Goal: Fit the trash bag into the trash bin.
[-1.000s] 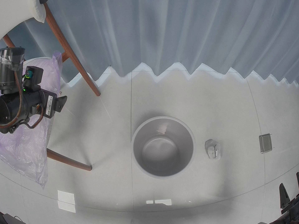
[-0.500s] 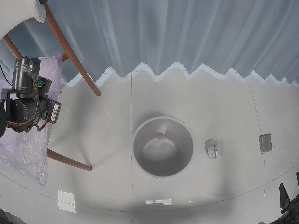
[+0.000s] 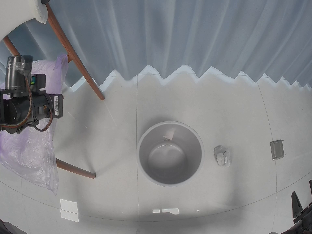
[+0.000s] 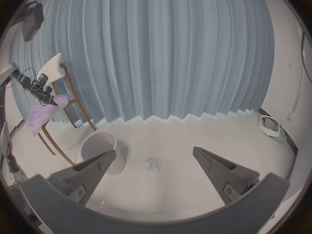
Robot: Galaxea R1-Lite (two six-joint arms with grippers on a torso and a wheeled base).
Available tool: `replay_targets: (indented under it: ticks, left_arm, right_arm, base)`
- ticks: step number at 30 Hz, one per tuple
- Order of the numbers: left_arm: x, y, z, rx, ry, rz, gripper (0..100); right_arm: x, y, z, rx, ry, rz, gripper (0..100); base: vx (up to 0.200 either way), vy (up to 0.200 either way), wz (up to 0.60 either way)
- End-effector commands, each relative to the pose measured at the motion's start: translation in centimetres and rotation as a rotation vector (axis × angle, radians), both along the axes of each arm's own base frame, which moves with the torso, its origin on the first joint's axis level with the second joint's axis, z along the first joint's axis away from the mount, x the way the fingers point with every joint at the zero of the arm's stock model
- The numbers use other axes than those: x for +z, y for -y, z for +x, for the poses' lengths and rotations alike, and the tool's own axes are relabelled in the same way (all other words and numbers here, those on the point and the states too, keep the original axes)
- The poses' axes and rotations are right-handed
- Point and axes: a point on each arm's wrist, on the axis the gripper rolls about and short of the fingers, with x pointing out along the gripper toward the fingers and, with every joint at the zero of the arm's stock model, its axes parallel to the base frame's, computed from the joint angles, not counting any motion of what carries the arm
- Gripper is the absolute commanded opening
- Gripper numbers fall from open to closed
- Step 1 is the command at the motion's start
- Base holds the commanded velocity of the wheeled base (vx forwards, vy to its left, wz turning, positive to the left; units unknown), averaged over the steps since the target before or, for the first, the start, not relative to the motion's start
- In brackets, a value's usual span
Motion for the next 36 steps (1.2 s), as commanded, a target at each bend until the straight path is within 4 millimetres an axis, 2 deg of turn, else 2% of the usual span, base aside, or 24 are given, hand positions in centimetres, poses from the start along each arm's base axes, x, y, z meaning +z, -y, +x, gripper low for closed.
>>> replay_targets:
  ticks: [1, 5, 6, 9, 11, 12, 17, 21, 28, 36]
  left_arm:
    - [1.2, -0.6, -1.5, -0.039, 0.055, -0.245, 0]
    - [1.4, -2.5, -2.2, -0.058, 0.062, -0.369, 0]
    - [1.5, -2.5, -2.2, -0.059, 0.065, -0.375, 0]
    - [2.3, -2.7, -3.3, -0.137, 0.069, -0.563, 0]
    - [2.5, -2.7, -3.5, -0.147, 0.070, -0.592, 0]
    - [2.8, -2.9, -4.2, -0.168, 0.067, -0.693, 0]
    - [3.5, -3.9, -5.2, -0.207, 0.087, -0.833, 0]
    - [3.6, -4.7, -5.1, -0.243, 0.158, -0.896, 0]
    - [3.2, -4.3, -5.0, -0.303, 0.254, -0.991, 0]
    - [2.9, -3.5, -5.2, -0.347, 0.245, -1.076, 0]
  right_arm:
    - [-0.5, 0.0, 0.0, 0.001, -0.001, 0.000, 100]
    - [-0.5, 0.0, 0.0, 0.001, -0.001, 0.000, 100]
    - [-0.5, 0.0, 0.0, 0.001, -0.001, 0.000, 100]
    - [-0.5, 0.0, 0.0, 0.001, -0.001, 0.000, 100]
    - [-0.5, 0.0, 0.0, 0.001, -0.001, 0.000, 100]
    - [-0.5, 0.0, 0.0, 0.001, -0.001, 0.000, 100]
    - [-0.5, 0.0, 0.0, 0.001, -0.001, 0.000, 100]
    - [-0.5, 0.0, 0.0, 0.001, -0.001, -0.002, 100]
    - [-0.5, 0.0, 0.0, 0.008, -0.002, -0.015, 100]
    - [-0.6, 0.0, 0.0, 0.008, -0.003, -0.028, 100]
  base:
    - [0.000, 0.000, 0.00]
    - [0.000, 0.000, 0.00]
    - [0.000, 0.000, 0.00]
    - [0.000, 0.000, 0.00]
    - [0.000, 0.000, 0.00]
    - [0.000, 0.000, 0.00]
    - [0.000, 0.000, 0.00]
    - [0.000, 0.000, 0.00]
    - [0.000, 0.000, 0.00]
    - [0.000, 0.000, 0.00]
